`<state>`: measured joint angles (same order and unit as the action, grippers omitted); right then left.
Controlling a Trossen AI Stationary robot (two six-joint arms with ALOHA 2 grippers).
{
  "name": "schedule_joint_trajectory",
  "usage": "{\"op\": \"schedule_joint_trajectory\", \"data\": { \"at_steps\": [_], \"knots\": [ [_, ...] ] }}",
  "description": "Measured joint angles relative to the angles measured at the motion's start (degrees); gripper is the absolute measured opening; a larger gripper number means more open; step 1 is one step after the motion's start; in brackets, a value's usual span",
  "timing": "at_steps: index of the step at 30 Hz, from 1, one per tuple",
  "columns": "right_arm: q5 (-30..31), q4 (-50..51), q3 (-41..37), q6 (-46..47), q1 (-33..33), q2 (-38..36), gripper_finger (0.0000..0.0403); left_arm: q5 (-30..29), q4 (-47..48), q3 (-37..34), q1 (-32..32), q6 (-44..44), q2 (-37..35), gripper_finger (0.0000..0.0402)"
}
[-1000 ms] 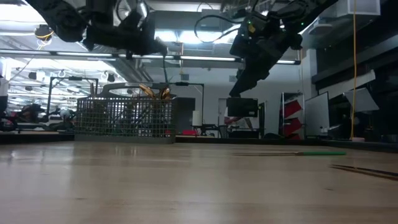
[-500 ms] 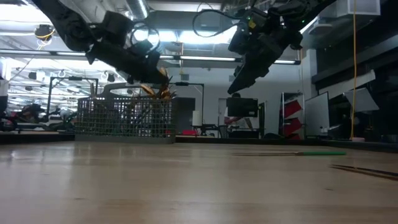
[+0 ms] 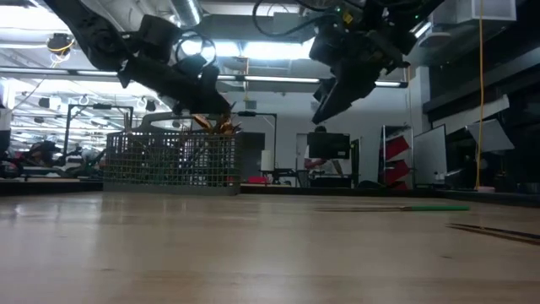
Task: Sort silverware
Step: Put the green spoon into the gray silverware basket, then put the green knife into the gray silverware basket
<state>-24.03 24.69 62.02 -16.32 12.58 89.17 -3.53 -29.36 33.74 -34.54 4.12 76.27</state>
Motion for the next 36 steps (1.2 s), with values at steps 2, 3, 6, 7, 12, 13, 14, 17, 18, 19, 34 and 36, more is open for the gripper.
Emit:
{"op": "schedule_joint_trajectory", "data": {
  "at_steps": [2,3,6,7,12,13,14,17,18,19,34,36],
  "knots": [
    [1.9,1.9,0.0,0.0,-1.3,0.0,0.0143,0.0,0.2,0.0,0.0,-0.6,-0.9,0.0120],
    [3.4,3.1,0.0,0.0,-2.0,0.0,0.0143,0.0,0.3,0.0,0.0,-0.8,-1.5,0.0122],
    [9.0,7.3,0.0,0.0,-4.4,0.0,0.0143,0.0,0.2,0.0,0.0,-1.1,-4.1,0.0124],
    [10.8,8.8,0.0,0.0,-5.2,0.0,0.0143,0.0,0.1,0.0,0.0,-1.0,-5.0,0.0125],
    [12.8,15.0,0.0,2.8,-8.9,0.0,0.0143,0.5,1.1,0.0,0.6,1.9,-9.8,0.0125],
    [12.4,15.8,0.0,4.2,-9.7,0.0,0.0143,1.0,2.0,0.0,0.9,3.3,-10.5,0.0125],
    [12.0,16.6,0.0,5.4,-10.5,0.0,0.0143,2.1,2.7,0.0,1.4,4.6,-11.2,0.0125],
    [11.8,18.1,0.0,8.6,-12.9,0.0,0.0143,7.6,4.8,0.0,3.1,6.6,-12.6,0.0125],
    [11.8,18.5,0.0,9.0,-13.7,0.0,0.0143,9.5,5.2,0.0,3.9,7.3,-12.6,0.0125],
    [12.1,18.8,0.0,9.6,-14.5,0.0,0.0143,11.2,5.7,0.0,4.8,7.7,-12.6,0.0125],
    [30.7,14.4,-11.4,17.6,-15.3,-0.1,0.0143,14.1,10.8,0.0,20.0,5.2,-12.5,0.0125],
    [29.3,12.3,-12.5,17.6,-14.1,-0.1,0.0143,14.1,10.9,0.0,21.4,4.7,-12.5,0.0125]
  ]
}}
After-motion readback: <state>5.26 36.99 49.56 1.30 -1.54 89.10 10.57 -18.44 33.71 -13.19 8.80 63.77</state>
